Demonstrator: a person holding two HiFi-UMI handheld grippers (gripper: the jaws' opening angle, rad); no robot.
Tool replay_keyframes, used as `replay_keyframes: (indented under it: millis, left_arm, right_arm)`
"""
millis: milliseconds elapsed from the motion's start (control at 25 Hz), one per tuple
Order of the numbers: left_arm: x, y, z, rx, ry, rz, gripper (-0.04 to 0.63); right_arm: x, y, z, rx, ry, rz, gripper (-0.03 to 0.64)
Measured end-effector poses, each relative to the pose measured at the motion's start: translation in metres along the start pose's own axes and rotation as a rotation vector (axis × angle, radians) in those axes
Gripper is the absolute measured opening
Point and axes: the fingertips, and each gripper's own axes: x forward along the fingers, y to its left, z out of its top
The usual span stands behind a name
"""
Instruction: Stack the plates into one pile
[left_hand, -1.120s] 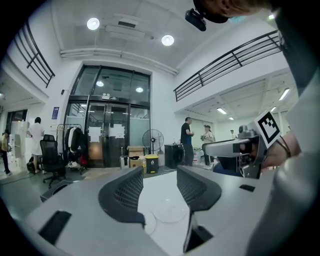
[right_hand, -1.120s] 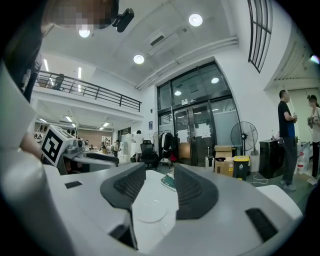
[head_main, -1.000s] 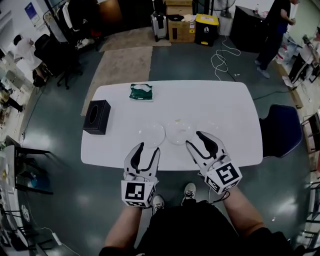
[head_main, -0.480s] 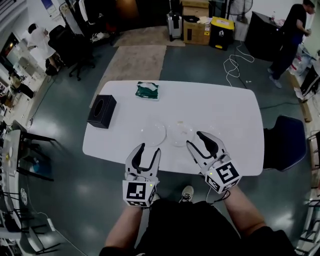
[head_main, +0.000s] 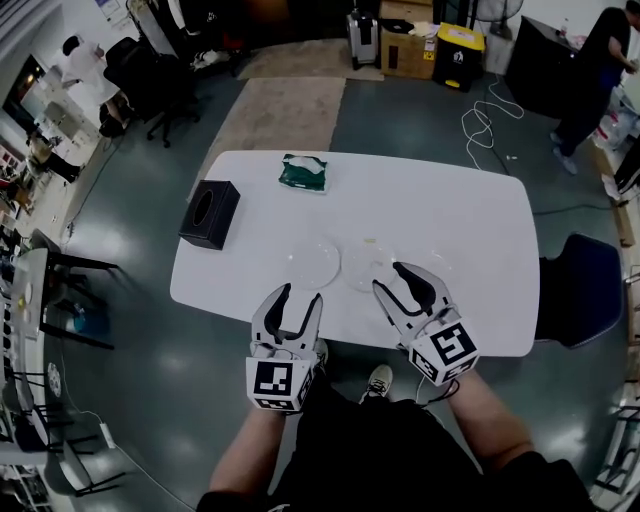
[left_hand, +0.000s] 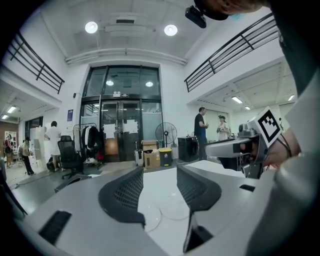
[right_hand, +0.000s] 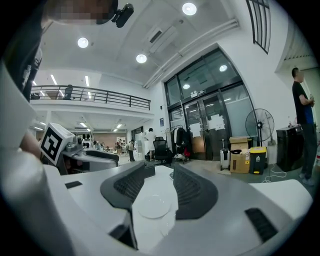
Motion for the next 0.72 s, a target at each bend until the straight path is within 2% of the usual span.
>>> replay_keyframes:
  millis: [720]
  left_arm:
    - [0.059,0.086,-0.048,-0.038,0.094,-0.103,0.213]
  right_arm:
    - [0.093,0.021,-0.063,0.057,0.172,-0.078,0.186]
